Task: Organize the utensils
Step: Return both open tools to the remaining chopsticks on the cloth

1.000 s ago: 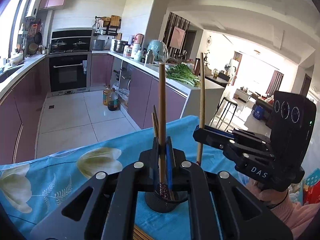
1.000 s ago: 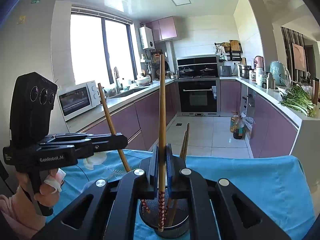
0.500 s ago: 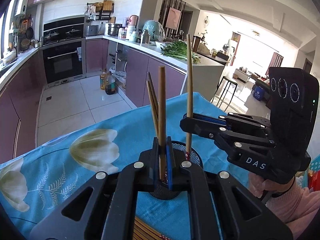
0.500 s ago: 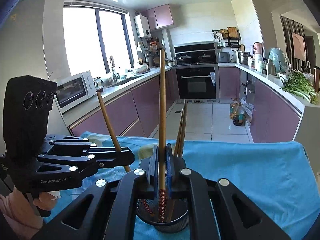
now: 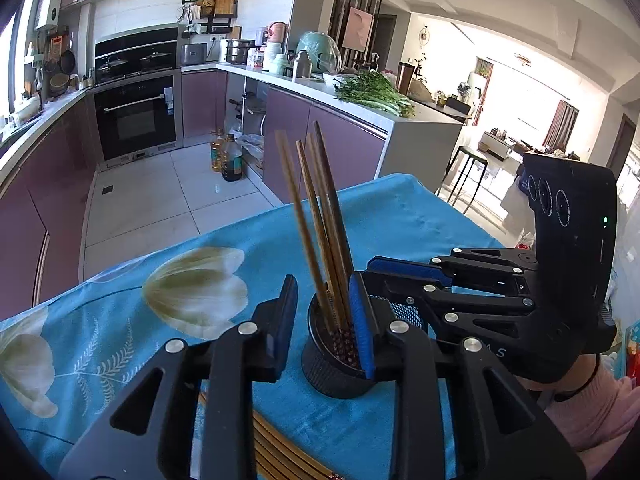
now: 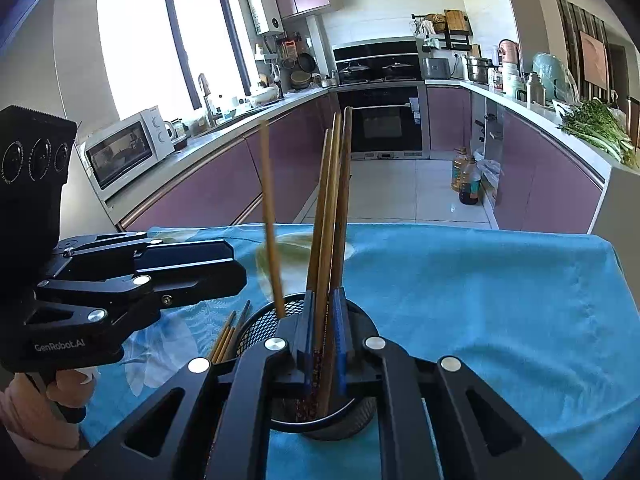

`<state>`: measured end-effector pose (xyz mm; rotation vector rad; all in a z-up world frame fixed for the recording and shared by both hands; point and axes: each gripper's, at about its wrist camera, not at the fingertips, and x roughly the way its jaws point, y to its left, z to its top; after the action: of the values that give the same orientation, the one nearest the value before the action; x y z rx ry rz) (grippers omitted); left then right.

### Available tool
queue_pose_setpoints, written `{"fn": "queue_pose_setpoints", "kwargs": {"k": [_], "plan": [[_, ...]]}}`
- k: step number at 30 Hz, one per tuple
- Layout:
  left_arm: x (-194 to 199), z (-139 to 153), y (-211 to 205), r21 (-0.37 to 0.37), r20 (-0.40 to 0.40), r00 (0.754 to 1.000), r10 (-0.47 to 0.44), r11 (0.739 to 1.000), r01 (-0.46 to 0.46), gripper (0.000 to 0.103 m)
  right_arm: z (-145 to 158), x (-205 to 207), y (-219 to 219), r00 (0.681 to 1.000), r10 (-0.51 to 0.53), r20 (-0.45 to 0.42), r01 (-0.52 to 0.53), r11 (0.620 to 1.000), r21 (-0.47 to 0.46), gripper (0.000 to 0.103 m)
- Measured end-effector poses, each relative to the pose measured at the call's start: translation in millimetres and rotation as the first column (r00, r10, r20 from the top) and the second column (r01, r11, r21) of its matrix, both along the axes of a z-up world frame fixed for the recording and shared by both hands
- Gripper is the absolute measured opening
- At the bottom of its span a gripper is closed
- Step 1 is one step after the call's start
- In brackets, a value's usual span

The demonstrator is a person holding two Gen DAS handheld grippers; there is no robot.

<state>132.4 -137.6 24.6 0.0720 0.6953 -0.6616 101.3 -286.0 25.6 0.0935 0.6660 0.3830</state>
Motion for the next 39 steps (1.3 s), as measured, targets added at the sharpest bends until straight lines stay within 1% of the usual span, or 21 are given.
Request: {"fn": "queue_pose_setpoints", "kwargs": {"k": [3, 6, 8, 10, 12, 13, 14, 17, 20, 24, 26, 30, 39], "plan": [[-8, 1, 12, -0.015, 0.017, 0.999, 0.035, 0.999, -0.035, 0.027, 1, -5, -1, 1.000, 0.000, 0.014, 0.000, 1.000, 0.009, 0.017], [-19, 2, 31, -0.037, 0.037, 0.996, 0.080, 0.996, -0.079, 0.029, 7, -15, 1, 0.999, 0.025, 0.042, -0.026, 0.999, 0.024, 0.022], [-28, 3, 47, -0.052, 0.051, 0.992, 0.115, 0.992, -0.112, 0.032, 11, -28, 2, 0.996, 0.058, 0.068, -0.060, 0.998, 0.035, 0.029], [-37, 0, 63, -0.059, 0.056, 0.986, 0.154, 0.987, -0.150, 0.035, 15, -38, 6, 0.992, 0.093, 0.086, -0.096, 0.995, 0.033, 0.033], [-46, -7, 78, -0.050, 0.054, 0.979, 0.195, 0.980, -0.193, 0.039, 17, -51, 13, 0.985, 0.141, 0.103, -0.144, 0.989, 0.022, 0.035], [-50, -12, 84, -0.041, 0.047, 0.977, 0.210, 0.977, -0.208, 0.040, 17, -56, 16, 0.981, 0.163, 0.105, -0.165, 0.986, 0.014, 0.037], [-54, -19, 91, -0.032, 0.033, 0.975, 0.219, 0.976, -0.218, 0.043, 15, -63, 21, 0.976, 0.190, 0.104, -0.192, 0.981, 0.004, 0.039], [-59, -38, 102, 0.002, -0.013, 0.971, 0.240, 0.971, -0.240, 0.045, 4, -73, 37, 0.967, 0.249, 0.062, -0.248, 0.968, -0.023, 0.040], [-62, -63, 109, 0.029, -0.074, 0.966, 0.249, 0.969, -0.247, 0.045, -18, -74, 50, 0.962, 0.272, -0.012, -0.272, 0.962, -0.035, 0.040], [-61, -91, 108, 0.056, -0.145, 0.952, 0.268, 0.963, -0.262, 0.045, -50, -67, 62, 0.955, 0.269, -0.125, -0.273, 0.962, -0.009, 0.040], [-61, -103, 105, 0.074, -0.166, 0.948, 0.270, 0.962, -0.261, 0.045, -63, -64, 66, 0.953, 0.255, -0.162, -0.262, 0.965, -0.028, 0.040], [-64, -115, 100, 0.097, -0.187, 0.947, 0.261, 0.964, -0.246, 0.045, -76, -65, 72, 0.949, 0.249, -0.192, -0.261, 0.965, -0.036, 0.039], [-64, -123, 89, 0.127, -0.199, 0.948, 0.250, 0.965, -0.228, 0.045, -84, -63, 78, 0.952, 0.232, -0.199, -0.250, 0.965, -0.076, 0.038]]}}
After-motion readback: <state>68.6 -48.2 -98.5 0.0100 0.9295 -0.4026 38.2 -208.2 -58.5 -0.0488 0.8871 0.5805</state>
